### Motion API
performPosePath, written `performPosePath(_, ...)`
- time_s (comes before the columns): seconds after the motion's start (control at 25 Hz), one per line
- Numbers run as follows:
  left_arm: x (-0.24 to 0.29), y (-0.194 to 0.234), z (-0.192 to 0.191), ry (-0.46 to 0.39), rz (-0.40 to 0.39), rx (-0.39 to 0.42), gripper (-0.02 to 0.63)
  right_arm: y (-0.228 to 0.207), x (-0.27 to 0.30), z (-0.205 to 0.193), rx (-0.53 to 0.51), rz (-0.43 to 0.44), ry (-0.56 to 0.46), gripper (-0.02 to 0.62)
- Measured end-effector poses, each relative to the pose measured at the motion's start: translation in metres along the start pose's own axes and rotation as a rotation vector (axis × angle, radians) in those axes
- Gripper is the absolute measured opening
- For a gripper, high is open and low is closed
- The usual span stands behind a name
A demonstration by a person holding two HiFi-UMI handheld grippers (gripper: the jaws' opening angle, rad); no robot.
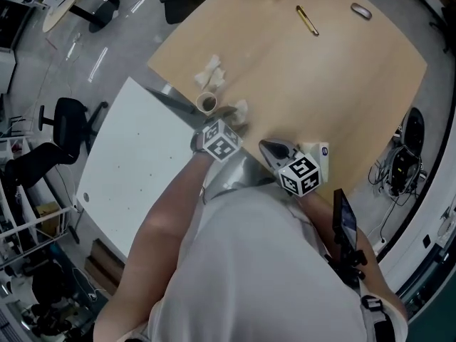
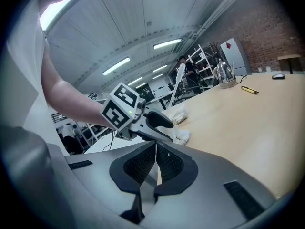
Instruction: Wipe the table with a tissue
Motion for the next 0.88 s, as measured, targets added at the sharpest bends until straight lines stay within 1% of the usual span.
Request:
performPosePath(0.12, 0.019, 0.002, 0.0, 0.083, -0.006, 0.08, 0.245, 0.0, 0.001, -0.004, 0.013, 0.002, 0.001, 0.02)
performPosePath(0.2, 0.028, 0.007, -0.002, 0.119, -0.015, 0.089, 0.247, -0.001, 0.002, -0.005, 0.03, -0.005, -0.006, 0.02)
performPosePath(0.4, 0.041, 0.019, -0.011, 0.181, -0.039, -0.005, 0.244, -0.002, 0.001, -0.008, 0.055, -0.012, -0.01, 0.02)
performPosePath(0.52, 0.047, 0.019, -0.016, 0.202, -0.058, -0.025, 0.215, -0.004, 0.0, -0.009, 0.063, -0.012, -0.009, 0.02)
performPosePath(0.6, 0.048, 0.019, -0.016, 0.206, -0.059, -0.038, 0.201, -0.007, 0.0, -0.008, 0.066, -0.014, -0.008, 0.02)
performPosePath(0.72, 0.046, 0.019, -0.015, 0.208, -0.044, -0.08, 0.178, -0.013, 0.0, -0.007, 0.072, -0.014, -0.008, 0.02)
performPosePath(0.88, 0.04, 0.012, -0.012, 0.184, -0.018, -0.113, 0.164, -0.015, 0.002, -0.006, 0.075, -0.002, -0.002, 0.02)
Point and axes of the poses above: the fingertips, and each gripper's own axes: x forward along the fingers, y to its left, z out of its top, the point moved 6 cm from there along -x, backward along the fingers, and after that the axes turned 3 degrees about x, right-handed, at the moved point
